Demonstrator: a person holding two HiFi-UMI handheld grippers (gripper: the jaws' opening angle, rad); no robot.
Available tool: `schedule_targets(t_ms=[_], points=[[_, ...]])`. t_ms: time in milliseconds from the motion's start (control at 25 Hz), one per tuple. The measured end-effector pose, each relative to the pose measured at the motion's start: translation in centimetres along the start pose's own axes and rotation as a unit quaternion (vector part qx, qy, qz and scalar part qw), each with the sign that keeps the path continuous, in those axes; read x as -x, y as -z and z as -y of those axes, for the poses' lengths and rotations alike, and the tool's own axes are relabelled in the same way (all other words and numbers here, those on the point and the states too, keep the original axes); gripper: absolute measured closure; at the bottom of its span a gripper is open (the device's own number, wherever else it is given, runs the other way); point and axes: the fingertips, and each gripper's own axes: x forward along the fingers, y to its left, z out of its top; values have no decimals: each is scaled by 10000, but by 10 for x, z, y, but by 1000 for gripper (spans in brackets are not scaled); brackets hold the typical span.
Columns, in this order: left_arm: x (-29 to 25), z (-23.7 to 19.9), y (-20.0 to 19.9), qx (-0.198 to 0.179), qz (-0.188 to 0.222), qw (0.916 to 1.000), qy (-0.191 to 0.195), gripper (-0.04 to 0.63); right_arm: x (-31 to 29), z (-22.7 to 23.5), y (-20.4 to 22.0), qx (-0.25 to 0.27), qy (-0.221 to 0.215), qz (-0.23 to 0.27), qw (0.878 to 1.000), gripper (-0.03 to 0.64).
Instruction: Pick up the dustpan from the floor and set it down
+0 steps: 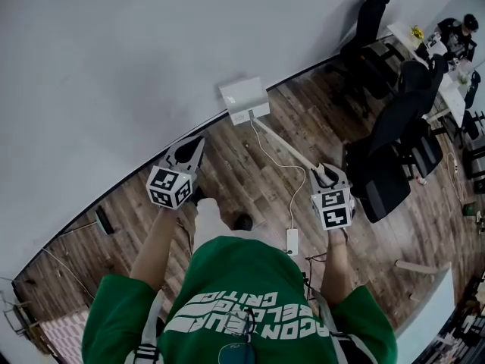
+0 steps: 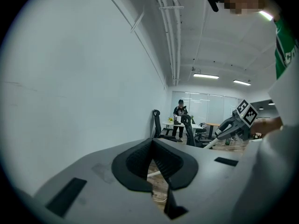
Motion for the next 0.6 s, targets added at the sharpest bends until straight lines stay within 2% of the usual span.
schedule_targets(t_ms=[600], points=[[43, -6, 17, 173, -58, 9983, -557, 598, -16, -19, 4, 235, -436, -66, 9987, 497]])
